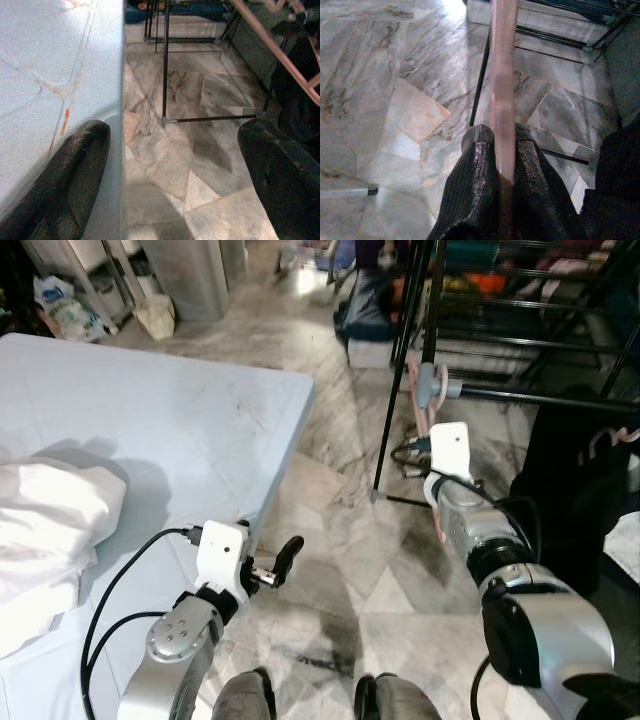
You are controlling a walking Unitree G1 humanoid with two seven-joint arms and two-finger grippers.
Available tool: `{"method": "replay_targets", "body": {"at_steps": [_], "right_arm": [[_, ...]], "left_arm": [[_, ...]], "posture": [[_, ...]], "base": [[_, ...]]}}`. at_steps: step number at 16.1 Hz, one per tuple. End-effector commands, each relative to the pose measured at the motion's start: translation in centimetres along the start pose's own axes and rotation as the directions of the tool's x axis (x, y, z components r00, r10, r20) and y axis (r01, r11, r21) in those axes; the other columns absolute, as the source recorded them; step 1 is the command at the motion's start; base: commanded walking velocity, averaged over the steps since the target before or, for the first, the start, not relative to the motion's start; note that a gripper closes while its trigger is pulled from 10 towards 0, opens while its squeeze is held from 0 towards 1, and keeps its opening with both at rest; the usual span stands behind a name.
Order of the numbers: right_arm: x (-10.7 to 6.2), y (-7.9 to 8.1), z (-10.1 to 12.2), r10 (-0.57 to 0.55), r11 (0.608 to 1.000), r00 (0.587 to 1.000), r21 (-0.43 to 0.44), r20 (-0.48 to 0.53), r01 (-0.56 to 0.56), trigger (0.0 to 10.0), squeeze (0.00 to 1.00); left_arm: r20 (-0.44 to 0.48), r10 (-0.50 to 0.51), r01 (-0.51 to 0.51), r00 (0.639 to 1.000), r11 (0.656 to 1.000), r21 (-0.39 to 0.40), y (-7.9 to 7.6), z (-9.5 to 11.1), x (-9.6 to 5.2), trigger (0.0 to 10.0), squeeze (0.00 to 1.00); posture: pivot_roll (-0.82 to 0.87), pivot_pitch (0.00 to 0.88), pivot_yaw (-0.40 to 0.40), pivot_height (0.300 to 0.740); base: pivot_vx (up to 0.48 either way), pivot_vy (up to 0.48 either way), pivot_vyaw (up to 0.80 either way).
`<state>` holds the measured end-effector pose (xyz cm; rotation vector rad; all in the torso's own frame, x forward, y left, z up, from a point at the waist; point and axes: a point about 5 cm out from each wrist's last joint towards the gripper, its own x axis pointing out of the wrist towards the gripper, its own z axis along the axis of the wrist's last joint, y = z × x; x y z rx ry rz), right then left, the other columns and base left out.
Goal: Hang hanger
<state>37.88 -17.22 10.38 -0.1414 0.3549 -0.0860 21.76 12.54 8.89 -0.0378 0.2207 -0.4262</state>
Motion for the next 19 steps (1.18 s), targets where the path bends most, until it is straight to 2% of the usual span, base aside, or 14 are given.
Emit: {"method": "replay_targets", "body": {"at_steps": [1, 3, 4, 7, 8, 11, 15, 16, 19], "right_arm": [[0.2, -0.6, 1.0, -0.042, 0.999, 0.999, 0.033, 0.021, 0.041, 10.0, 0.00], [0.2, -0.4, 0.4, -0.046, 0.996, 0.998, 0.072, -0.035, 0.048, 10.0, 0.00], [0.2, -0.4, 0.0, -0.065, 0.990, 0.996, 0.123, -0.060, 0.072, 10.0, 0.00], [0.3, -0.9, 1.2, -0.119, 0.978, 0.993, 0.171, -0.001, 0.117, 10.0, 0.00], [0.3, -0.9, 1.4, -0.114, 0.984, 0.994, 0.136, 0.005, 0.112, 10.0, 0.00], [0.3, -0.9, 1.6, -0.116, 0.978, 0.993, 0.178, 0.031, 0.109, 10.0, 0.00], [0.0, -1.0, 0.8, -0.114, 0.979, 0.991, 0.176, 0.075, 0.099, 10.0, 0.00], [0.1, -1.6, 1.7, -0.130, 0.980, 0.985, 0.169, 0.117, 0.109, 10.0, 0.00], [0.2, -2.0, 2.9, -0.127, 0.985, 0.982, 0.135, 0.137, 0.108, 10.0, 0.00]], "left_arm": [[-0.008, 0.013, -0.013, 1.000, 1.000, 0.010, 0.3, 0.2, -0.5, 10.0, 0.00], [-0.016, 0.011, -0.011, 1.000, 1.000, 0.010, 0.3, 0.3, -0.7, 10.0, 0.00], [-0.020, 0.009, -0.008, 1.000, 1.000, 0.012, 0.2, 0.4, -0.7, 10.0, 0.00], [-0.024, 0.007, -0.006, 1.000, 1.000, 0.012, 0.2, 0.5, -0.7, 10.0, 0.00], [-0.024, 0.007, -0.007, 1.000, 1.000, 0.012, 0.2, 0.5, -0.6, 10.0, 0.00], [-0.029, 0.004, -0.004, 1.000, 1.000, 0.014, 0.0, 0.5, -0.4, 10.0, 0.00], [-0.036, -0.002, 0.003, 0.999, 1.000, 0.014, -0.1, 0.4, -0.2, 10.0, 0.00], [-0.037, -0.007, 0.008, 0.999, 1.000, 0.015, -0.2, 0.4, -0.2, 10.0, 0.00], [-0.034, -0.011, 0.011, 0.999, 1.000, 0.018, -0.2, 0.5, 0.2, 10.0, 0.00]], "posture": [[0.10, 0.177, 0.050, 0.740], [0.10, 0.179, 0.053, 0.740], [0.10, 0.181, 0.053, 0.740], [0.10, 0.180, 0.057, 0.740], [0.10, 0.178, 0.057, 0.740], [0.09, 0.176, 0.056, 0.740], [0.08, 0.179, 0.063, 0.740], [0.08, 0.177, 0.065, 0.740], [0.07, 0.168, 0.057, 0.740]], "base": [[0.000, 0.000, 0.00], [0.000, 0.000, 0.00], [0.000, 0.000, 0.00], [0.000, 0.000, 0.00], [0.000, 0.000, 0.00], [0.000, 0.000, 0.00], [0.000, 0.000, 0.00], [0.000, 0.000, 0.00], [0.000, 0.000, 0.00]]}}
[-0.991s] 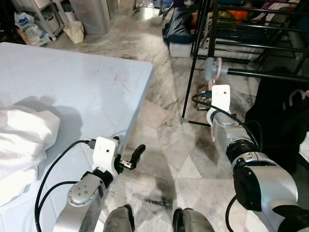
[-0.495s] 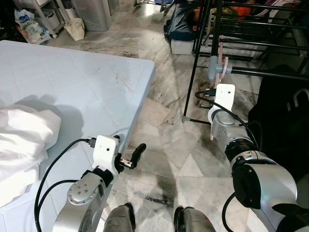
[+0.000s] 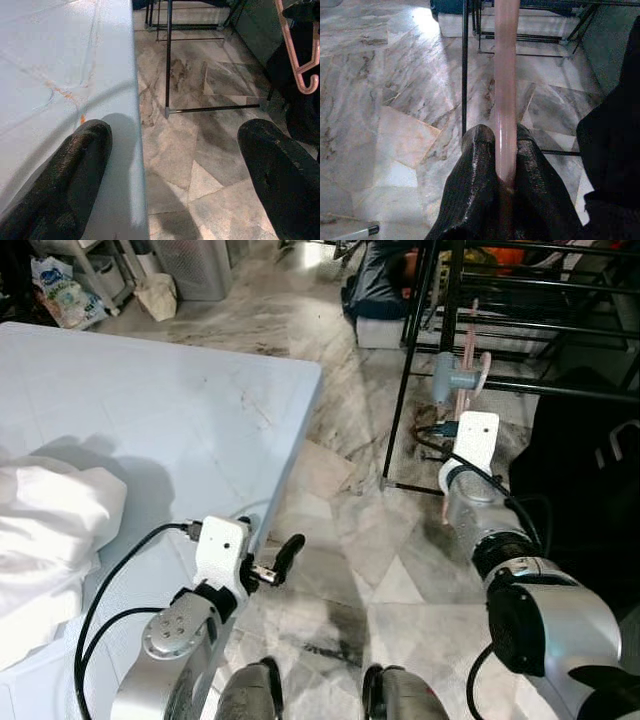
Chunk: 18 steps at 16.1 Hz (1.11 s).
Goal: Hang hanger
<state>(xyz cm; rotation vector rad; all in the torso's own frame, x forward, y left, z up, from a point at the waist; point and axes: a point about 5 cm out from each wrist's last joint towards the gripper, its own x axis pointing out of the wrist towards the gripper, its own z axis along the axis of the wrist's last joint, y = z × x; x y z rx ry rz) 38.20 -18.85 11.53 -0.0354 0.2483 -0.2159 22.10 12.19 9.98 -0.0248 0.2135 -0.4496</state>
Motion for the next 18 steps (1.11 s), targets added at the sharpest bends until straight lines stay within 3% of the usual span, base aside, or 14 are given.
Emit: {"method": "replay_targets", "body": {"at_steps": [1, 5, 10, 13, 16, 17, 18], "right_arm": [[0.4, -0.1, 1.8, 0.001, 1.000, 0.999, -0.006, 0.042, -0.001, 10.0, 0.00], [0.1, -0.4, -1.0, 0.022, 1.000, 0.992, 0.022, -0.120, -0.019, 10.0, 0.00], [-0.1, 0.1, -2.0, 0.054, 0.999, 0.983, 0.014, -0.177, -0.052, 10.0, 0.00], [-0.3, 1.3, -2.3, 0.129, 0.984, 0.974, -0.095, -0.186, -0.148, 10.0, 0.00], [-0.5, 1.0, -3.0, 0.129, 0.986, 0.969, -0.075, -0.208, -0.147, 10.0, 0.00], [-0.5, 0.8, -3.2, 0.126, 0.987, 0.969, -0.070, -0.212, -0.143, 10.0, 1.00], [-0.6, 0.5, -3.5, 0.116, 0.988, 0.970, -0.071, -0.215, -0.134, 10.0, 1.00]], "left_arm": [[-0.037, 0.012, -0.012, 0.999, 1.000, 0.002, 0.1, -0.6, 0.0, 10.0, 0.00], [-0.042, 0.016, -0.015, 0.999, 1.000, 0.007, 0.2, -0.8, 0.0, 10.0, 0.00], [-0.044, 0.016, -0.015, 0.999, 1.000, 0.014, 0.3, -0.7, 0.2, 10.0, 0.00], [-0.046, 0.013, -0.013, 0.999, 1.000, 0.014, 0.2, -0.8, 0.3, 10.0, 0.00], [-0.046, 0.016, -0.015, 0.999, 1.000, 0.016, 0.1, -0.8, 0.6, 10.0, 0.00], [-0.046, 0.017, -0.016, 0.999, 1.000, 0.017, 0.1, -0.8, 0.6, 10.0, 0.00], [-0.047, 0.017, -0.016, 0.999, 1.000, 0.017, 0.1, -0.8, 0.7, 10.0, 0.00]], "posture": [[0.08, 0.166, 0.055, 0.740], [0.08, 0.160, 0.053, 0.740], [0.08, 0.156, 0.054, 0.740], [0.08, 0.156, 0.055, 0.740], [0.07, 0.151, 0.053, 0.740], [0.07, 0.149, 0.052, 0.740], [0.06, 0.146, 0.052, 0.740]], "base": [[0.000, 0.000, 0.00], [0.000, 0.000, 0.00], [0.000, 0.000, 0.00], [0.000, 0.000, 0.00], [0.000, 0.000, 0.00], [0.000, 0.000, 0.00], [0.000, 0.000, 0.00]]}}
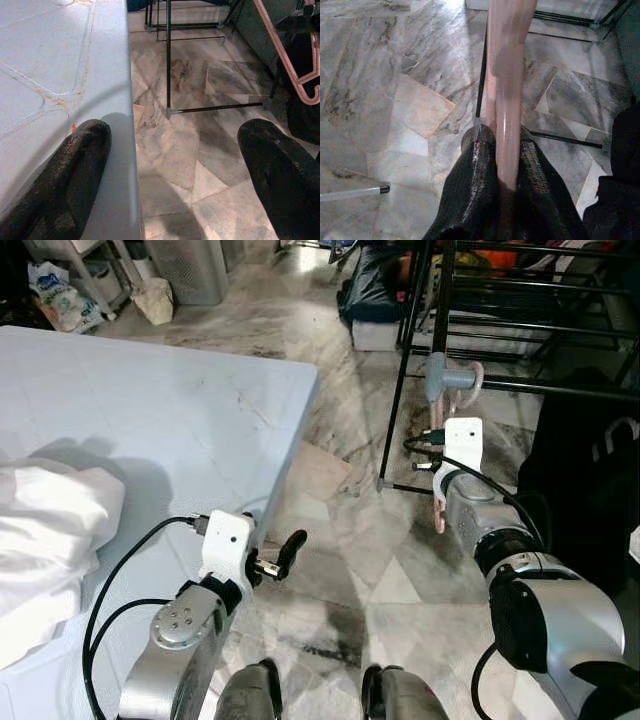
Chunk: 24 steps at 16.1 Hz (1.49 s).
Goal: Hang hanger
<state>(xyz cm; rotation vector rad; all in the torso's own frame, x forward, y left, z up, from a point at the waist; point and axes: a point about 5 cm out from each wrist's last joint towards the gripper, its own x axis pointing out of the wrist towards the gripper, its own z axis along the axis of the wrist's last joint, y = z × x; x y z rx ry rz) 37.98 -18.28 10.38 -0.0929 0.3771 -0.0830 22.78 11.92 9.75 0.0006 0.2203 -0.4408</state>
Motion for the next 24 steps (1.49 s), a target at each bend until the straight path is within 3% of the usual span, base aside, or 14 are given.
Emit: {"method": "replay_targets", "body": {"at_steps": [1, 6, 12, 15, 21, 24], "right_arm": [[-0.3, 0.1, -2.5, 0.002, 1.000, 0.996, 0.003, -0.094, -0.002, 10.0, 1.00], [-0.4, -1.4, -2.5, -0.076, 0.997, 0.996, -0.027, -0.041, 0.075, 10.0, 1.00], [-0.9, -1.4, -1.7, -0.112, 0.987, 0.982, -0.095, 0.149, 0.127, 10.0, 1.00], [-1.2, -1.6, -2.2, -0.122, 0.982, 0.975, -0.117, 0.186, 0.146, 10.0, 1.00], [-2.8, -2.3, -3.5, -0.181, 0.970, 0.946, -0.107, 0.270, 0.216, 10.0, 1.00], [-4.3, -2.4, -4.5, -0.203, 0.964, 0.926, -0.102, 0.318, 0.246, 10.0, 1.00]], "left_arm": [[-0.037, 0.005, -0.005, 0.999, 1.000, -0.005, 0.1, -0.8, 0.0, 10.0, 0.00], [-0.033, -0.005, 0.004, 0.999, 1.000, -0.002, -0.1, -0.8, 0.6, 10.0, 0.00], [-0.008, 0.000, 0.000, 1.000, 1.000, 0.002, 0.3, -0.6, 2.0, 10.0, 0.00], [0.002, -0.003, 0.003, 1.000, 1.000, 0.002, 0.2, -0.6, 2.7, 10.0, 0.00], [0.002, -0.001, 0.001, 1.000, 1.000, -0.001, 0.6, -1.1, 3.3, 10.0, 0.00], [0.025, 0.006, -0.006, 1.000, 1.000, 0.021, 0.6, -0.9, 3.7, 10.0, 0.00]], "posture": [[0.06, 0.146, 0.052, 0.740], [0.05, 0.124, 0.052, 0.740], [0.02, 0.048, 0.050, 0.740], [0.00, 0.010, 0.043, 0.740], [-0.03, 0.000, 0.042, 0.740], [-0.03, 0.000, 0.044, 0.740]], "base": [[0.000, 0.000, 0.00], [0.000, 0.000, 0.00], [0.000, 0.000, 0.00], [0.000, 0.000, 0.00], [0.000, 0.000, 0.00], [0.000, 0.000, 0.00]]}}
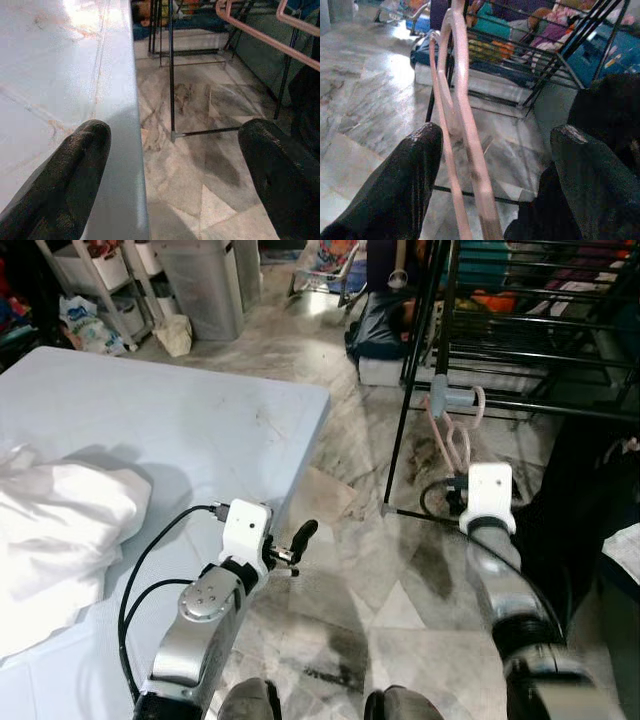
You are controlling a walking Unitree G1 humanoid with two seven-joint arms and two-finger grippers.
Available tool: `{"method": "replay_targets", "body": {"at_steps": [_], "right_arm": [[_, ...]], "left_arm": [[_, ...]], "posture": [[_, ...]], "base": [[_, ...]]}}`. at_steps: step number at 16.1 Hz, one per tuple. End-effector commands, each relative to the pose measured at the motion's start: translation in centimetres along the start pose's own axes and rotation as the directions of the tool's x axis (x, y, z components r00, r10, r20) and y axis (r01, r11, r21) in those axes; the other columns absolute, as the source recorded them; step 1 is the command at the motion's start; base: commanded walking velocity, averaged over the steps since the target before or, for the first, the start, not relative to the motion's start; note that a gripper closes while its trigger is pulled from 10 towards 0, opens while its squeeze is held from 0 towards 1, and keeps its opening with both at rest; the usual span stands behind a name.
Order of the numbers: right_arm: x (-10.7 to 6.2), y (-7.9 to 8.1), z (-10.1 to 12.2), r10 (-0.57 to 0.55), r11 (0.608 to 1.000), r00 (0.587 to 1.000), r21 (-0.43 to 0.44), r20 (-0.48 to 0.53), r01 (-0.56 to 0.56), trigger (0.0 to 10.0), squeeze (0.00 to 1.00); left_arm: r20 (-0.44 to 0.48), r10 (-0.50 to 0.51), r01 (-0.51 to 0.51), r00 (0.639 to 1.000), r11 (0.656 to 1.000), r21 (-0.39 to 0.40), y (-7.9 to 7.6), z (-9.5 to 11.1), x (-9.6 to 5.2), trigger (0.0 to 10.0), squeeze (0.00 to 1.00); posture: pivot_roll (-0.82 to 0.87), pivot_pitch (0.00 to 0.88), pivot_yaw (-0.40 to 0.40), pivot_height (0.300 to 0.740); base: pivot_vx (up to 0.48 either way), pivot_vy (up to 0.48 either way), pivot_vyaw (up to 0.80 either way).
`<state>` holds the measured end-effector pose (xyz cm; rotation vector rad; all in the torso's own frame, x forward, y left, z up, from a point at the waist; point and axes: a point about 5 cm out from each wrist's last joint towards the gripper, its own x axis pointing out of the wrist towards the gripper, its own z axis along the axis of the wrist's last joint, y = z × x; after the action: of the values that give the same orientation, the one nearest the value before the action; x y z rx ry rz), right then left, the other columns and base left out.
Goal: Hang hanger
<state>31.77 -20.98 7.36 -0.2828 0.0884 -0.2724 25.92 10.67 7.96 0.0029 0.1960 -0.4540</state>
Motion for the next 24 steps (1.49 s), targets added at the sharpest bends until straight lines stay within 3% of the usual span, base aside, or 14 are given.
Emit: {"method": "replay_targets", "body": {"at_steps": [1, 10, 11, 12, 24], "right_arm": [[-0.2, 0.1, 0.6, -0.008, 1.000, 0.999, 0.010, 0.033, 0.008, 10.0, 1.00], [-3.5, -1.4, 1.4, 0.024, 1.000, 0.987, 0.007, 0.160, -0.025, 10.0, 1.00], [-3.6, -1.5, 1.3, 0.023, 1.000, 0.988, 0.005, 0.152, -0.024, 10.0, 0.28], [-3.6, -1.6, 1.2, 0.023, 1.000, 0.989, 0.014, 0.144, -0.025, 10.0, 0.00], [-3.8, -1.4, 1.6, 0.077, 0.997, 0.990, 0.013, 0.115, -0.079, 10.0, 0.00]], "left_arm": [[0.005, 0.015, -0.015, 1.000, 1.000, 0.014, 0.3, 0.1, 0.1, 10.0, 0.00], [0.057, 0.025, -0.028, 0.998, 0.998, 0.058, 0.5, 0.9, 0.8, 10.0, 0.00], [0.059, 0.020, -0.023, 0.998, 0.998, 0.057, 0.5, 0.9, 0.9, 10.0, 0.00], [0.065, 0.017, -0.021, 0.998, 0.998, 0.056, 0.5, 1.0, 0.9, 10.0, 0.00], [0.085, 0.000, -0.003, 0.996, 0.999, 0.034, -0.1, 0.8, 1.2, 10.0, 0.00]], "posture": [[-0.04, 0.000, 0.046, 0.740], [-0.05, 0.000, 0.059, 0.740], [-0.06, 0.000, 0.060, 0.740], [-0.06, 0.000, 0.060, 0.740], [-0.07, 0.000, 0.056, 0.740]], "base": [[0.000, 0.000, 0.00], [0.000, 0.000, 0.00], [0.000, 0.000, 0.00], [0.000, 0.000, 0.00], [0.000, 0.000, 0.00]]}}
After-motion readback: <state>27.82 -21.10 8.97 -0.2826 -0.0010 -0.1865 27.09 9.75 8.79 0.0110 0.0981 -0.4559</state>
